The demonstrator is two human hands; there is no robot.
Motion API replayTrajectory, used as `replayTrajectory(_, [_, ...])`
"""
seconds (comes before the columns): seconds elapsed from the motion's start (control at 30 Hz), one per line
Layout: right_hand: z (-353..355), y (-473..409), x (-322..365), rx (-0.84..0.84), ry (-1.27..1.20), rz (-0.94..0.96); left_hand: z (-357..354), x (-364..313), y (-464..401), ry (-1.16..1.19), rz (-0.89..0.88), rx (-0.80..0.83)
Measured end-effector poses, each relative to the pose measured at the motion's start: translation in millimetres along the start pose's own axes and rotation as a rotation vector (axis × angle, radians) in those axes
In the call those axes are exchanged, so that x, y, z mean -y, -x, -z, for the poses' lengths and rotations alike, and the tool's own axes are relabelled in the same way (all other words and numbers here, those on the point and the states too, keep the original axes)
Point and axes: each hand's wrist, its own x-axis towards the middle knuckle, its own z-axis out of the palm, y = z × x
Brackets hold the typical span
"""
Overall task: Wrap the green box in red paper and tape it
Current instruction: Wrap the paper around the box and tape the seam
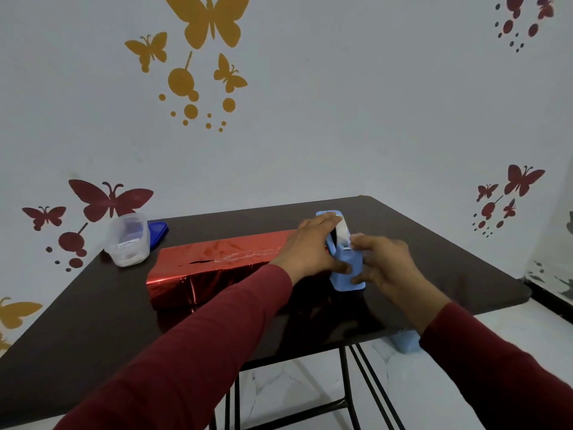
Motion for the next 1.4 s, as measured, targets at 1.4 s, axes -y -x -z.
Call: replayTrajectory(1.4, [-82,47,43,0.564,0.037,0.165,123,18,93,0.534,0.202,-0.446])
